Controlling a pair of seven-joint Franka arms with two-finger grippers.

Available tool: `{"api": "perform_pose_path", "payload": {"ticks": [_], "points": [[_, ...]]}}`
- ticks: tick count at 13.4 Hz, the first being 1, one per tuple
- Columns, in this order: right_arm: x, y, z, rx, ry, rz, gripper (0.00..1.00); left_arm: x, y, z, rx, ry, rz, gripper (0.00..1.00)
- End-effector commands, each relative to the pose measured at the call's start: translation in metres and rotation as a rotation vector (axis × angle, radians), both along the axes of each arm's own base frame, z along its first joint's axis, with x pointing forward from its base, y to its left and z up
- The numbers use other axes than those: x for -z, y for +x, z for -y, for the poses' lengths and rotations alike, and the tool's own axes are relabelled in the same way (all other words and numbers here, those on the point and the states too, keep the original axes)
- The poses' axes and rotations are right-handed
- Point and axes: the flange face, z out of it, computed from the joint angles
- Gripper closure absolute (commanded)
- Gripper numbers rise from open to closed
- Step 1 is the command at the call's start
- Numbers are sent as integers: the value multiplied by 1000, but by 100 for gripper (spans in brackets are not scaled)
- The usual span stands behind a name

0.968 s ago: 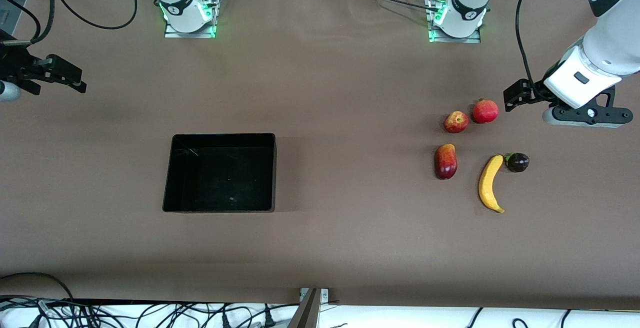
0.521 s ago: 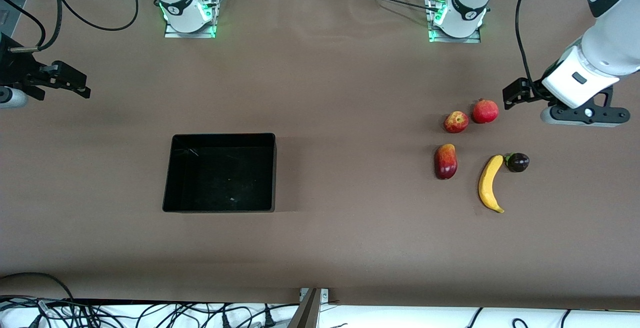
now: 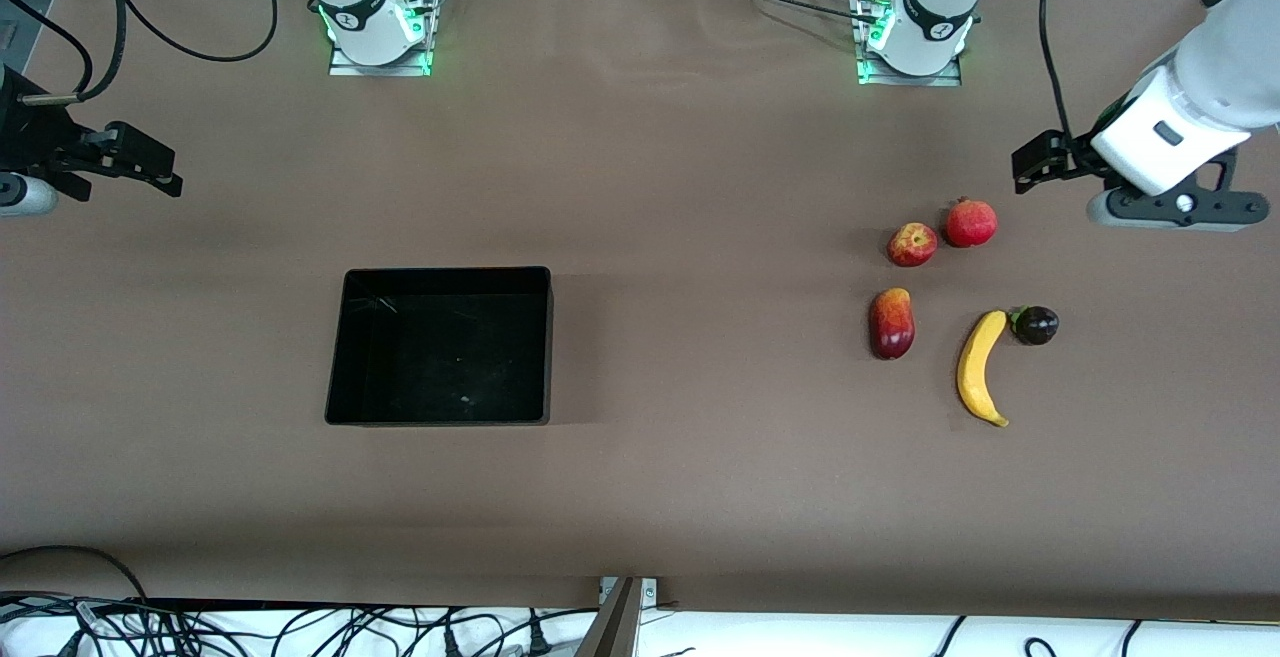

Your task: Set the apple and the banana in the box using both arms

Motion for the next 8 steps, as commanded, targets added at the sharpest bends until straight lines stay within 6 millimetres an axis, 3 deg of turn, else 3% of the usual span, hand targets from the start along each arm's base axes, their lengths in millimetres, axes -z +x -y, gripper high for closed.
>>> {"api": "perform_pose_path", "payload": {"ticks": [1,5,8], "points": [[-6,-1,-1,-10,7,8,0,-7,0,6,-45,12,27,0],[-6,0,-1,-10,7,10,0,-8,-1,15,-59,12,31,0],[-4,-1,-1,-8,13,5,0,-9,-1,10,-75,11,27,0]]}}
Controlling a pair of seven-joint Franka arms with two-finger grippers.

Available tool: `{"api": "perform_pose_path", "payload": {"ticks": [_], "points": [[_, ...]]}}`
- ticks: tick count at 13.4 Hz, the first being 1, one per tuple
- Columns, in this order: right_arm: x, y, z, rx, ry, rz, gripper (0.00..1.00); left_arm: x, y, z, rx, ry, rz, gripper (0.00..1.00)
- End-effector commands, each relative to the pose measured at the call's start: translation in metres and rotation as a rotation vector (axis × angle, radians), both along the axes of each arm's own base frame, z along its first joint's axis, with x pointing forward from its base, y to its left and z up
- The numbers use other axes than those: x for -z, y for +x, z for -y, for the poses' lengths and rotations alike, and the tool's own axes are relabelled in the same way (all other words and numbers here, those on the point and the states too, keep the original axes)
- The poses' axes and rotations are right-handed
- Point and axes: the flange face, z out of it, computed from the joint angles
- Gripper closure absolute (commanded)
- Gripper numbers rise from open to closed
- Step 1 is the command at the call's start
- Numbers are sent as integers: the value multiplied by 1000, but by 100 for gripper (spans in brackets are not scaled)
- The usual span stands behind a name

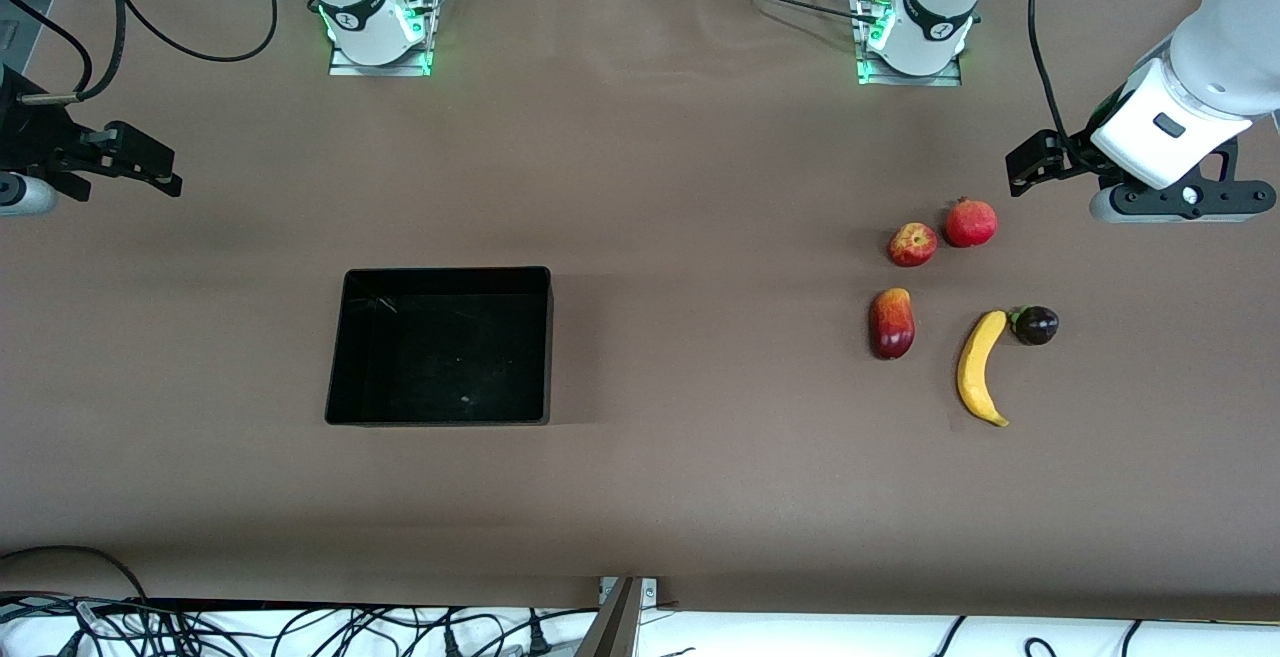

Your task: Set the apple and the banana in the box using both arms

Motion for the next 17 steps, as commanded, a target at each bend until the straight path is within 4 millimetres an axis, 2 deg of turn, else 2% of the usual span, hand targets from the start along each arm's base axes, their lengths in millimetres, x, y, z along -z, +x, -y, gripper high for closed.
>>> {"api": "perform_pose_path", "payload": {"ticks": [1,17], "points": [[-5,-1,-1,-5,15,4,0,-8,-1,-3,-17,8,9,0],[-6,-4,0,-8,15,-4,0,-9,-4,3,-7,12,-6,0]]}}
